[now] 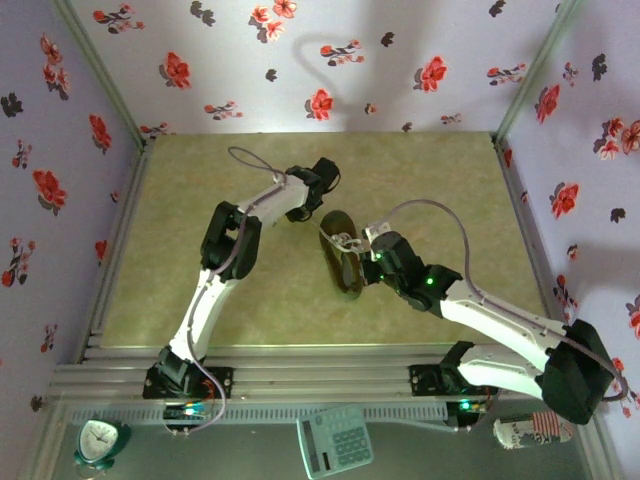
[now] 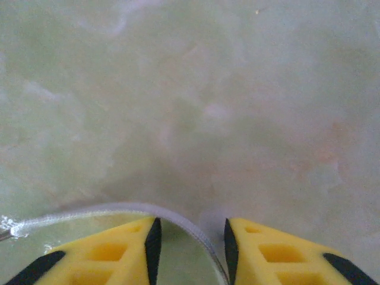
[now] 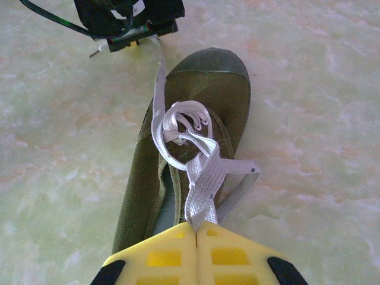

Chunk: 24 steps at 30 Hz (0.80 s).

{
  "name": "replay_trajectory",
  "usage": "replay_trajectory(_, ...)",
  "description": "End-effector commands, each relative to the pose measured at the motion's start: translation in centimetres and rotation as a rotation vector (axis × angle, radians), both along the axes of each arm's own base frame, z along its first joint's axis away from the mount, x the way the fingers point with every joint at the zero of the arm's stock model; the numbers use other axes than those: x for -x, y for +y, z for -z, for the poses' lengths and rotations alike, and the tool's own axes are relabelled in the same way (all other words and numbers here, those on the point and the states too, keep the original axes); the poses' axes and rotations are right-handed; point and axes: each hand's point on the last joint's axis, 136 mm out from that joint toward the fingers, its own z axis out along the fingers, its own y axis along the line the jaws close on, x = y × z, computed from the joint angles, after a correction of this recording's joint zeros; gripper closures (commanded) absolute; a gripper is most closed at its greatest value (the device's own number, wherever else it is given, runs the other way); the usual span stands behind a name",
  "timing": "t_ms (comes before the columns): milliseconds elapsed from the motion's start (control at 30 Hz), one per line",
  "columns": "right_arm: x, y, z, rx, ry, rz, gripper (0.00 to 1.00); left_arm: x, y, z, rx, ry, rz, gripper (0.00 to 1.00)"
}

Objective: Tie the shoes

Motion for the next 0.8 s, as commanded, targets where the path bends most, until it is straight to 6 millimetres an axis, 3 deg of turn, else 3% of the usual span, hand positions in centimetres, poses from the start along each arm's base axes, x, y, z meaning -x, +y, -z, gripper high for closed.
replay_trajectory(0,-0.3,0.2,-1.5,-0.002,-0.010,0.009,1.00,-0.9,0.4,-0.5,-0.024,-0.022,0.051,0.78)
replay_trajectory(100,-0.7,0.6,-2.4,0.002,0.000,0.003,1.00,-1.6,0.4,-2.4,-0.015,-0.085,0.128,0.95)
replay_trajectory(167,-0.9,1.1,-2.9,0.005,0.011,-0.002,1.00,-2.0,0.3,-4.2,-0.004,-0.143,0.195,1.00)
replay_trajectory(500,-3.1,3.1,-5.5,0.009,0.046,-0.017,1.00,-1.3,0.8,-11.9,0.009,-0.378,0.493,1.00)
replay_trajectory(767,-4.4,3.0,-5.7,-0.018,0.063,0.032,1.00,1.0,1.4,-14.8,0.063,-0.504,0.666,1.00)
